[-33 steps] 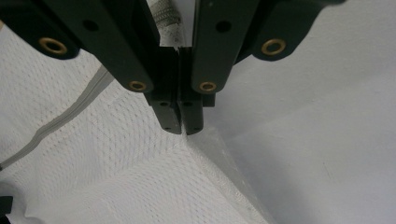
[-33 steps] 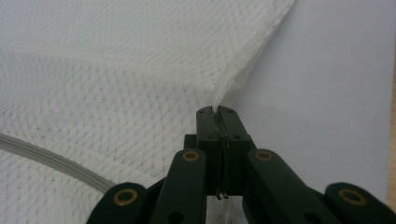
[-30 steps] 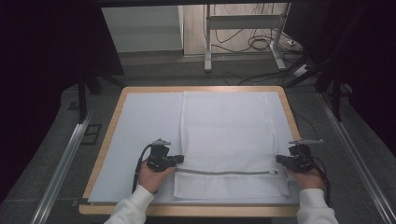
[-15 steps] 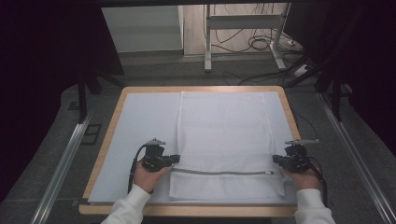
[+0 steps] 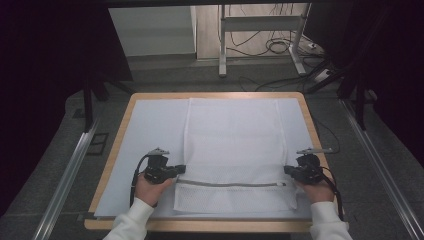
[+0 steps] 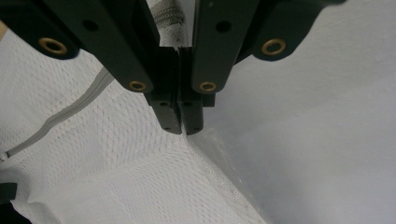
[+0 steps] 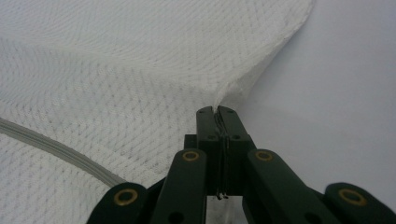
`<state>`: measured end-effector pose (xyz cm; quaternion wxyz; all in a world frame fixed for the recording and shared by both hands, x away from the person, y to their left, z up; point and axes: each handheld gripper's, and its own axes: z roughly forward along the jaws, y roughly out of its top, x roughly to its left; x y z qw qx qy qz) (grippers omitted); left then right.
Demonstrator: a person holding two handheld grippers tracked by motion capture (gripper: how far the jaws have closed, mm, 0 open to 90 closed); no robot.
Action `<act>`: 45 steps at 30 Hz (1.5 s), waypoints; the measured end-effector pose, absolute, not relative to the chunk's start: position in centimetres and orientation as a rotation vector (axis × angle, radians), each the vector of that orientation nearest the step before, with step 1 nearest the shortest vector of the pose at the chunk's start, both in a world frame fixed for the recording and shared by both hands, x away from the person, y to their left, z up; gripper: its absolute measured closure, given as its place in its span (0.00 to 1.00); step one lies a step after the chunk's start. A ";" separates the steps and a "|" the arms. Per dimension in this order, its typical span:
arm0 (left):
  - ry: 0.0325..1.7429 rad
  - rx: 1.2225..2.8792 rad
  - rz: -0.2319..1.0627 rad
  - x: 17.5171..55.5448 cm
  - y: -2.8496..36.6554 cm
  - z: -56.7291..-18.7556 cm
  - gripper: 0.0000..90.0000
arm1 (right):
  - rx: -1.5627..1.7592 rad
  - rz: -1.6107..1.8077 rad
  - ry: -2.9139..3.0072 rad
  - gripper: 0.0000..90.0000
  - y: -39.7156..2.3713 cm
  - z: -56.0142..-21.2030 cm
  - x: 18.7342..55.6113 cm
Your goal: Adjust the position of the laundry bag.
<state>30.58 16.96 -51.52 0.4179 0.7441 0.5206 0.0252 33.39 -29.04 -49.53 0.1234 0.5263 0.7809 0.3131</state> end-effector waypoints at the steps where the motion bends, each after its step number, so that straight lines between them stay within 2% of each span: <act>1: 1.309 1.866 0.066 30.5 17.3 -51.5 0.99 | 1.531 0.912 2.281 0.97 -28.8 -49.6 33.4; 45: 1.406 1.786 0.095 28.8 24.5 -52.5 0.99 | 1.381 0.971 2.436 0.97 -23.0 -50.6 32.9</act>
